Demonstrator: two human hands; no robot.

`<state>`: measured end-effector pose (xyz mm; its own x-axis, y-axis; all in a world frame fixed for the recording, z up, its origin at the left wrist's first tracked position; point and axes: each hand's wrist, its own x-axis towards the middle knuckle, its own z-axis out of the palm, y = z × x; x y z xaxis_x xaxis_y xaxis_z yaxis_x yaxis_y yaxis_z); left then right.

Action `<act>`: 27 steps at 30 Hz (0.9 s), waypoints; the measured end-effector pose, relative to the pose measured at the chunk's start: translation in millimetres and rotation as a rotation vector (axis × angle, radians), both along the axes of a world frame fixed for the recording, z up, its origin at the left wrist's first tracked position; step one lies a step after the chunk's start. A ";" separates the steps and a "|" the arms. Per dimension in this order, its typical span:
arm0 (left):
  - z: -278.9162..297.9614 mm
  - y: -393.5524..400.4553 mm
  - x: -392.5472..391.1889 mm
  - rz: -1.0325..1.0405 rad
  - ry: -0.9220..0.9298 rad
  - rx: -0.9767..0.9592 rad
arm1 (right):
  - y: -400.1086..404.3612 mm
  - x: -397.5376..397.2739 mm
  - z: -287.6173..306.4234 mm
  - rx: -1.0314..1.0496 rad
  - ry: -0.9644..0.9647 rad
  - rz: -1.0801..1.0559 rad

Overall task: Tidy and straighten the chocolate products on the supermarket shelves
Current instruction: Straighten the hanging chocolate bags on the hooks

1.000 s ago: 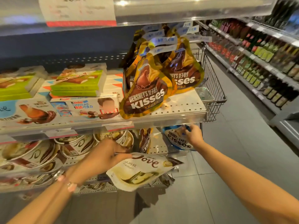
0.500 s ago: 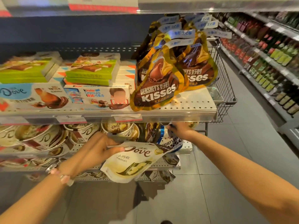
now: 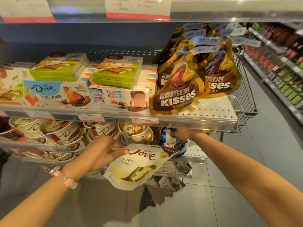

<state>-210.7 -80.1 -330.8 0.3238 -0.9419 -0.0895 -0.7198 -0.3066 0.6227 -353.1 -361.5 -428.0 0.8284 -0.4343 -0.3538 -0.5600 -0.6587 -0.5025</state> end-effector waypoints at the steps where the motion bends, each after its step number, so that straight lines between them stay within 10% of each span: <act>1: -0.9 0.4 -0.3 -0.001 -0.003 -0.006 | 1.3 0.8 0.0 0.007 -0.014 -0.015; 27: 31.8 -23.8 -11.3 -0.084 -0.109 -0.078 | 68.2 -145.0 94.8 -0.220 -0.639 -0.282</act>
<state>-221.9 -103.9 -299.0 0.2475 -0.9688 0.0161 -0.8056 -0.1965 0.5590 -498.1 -293.3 -333.2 0.6904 -0.6665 0.2812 -0.3647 -0.6564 -0.6605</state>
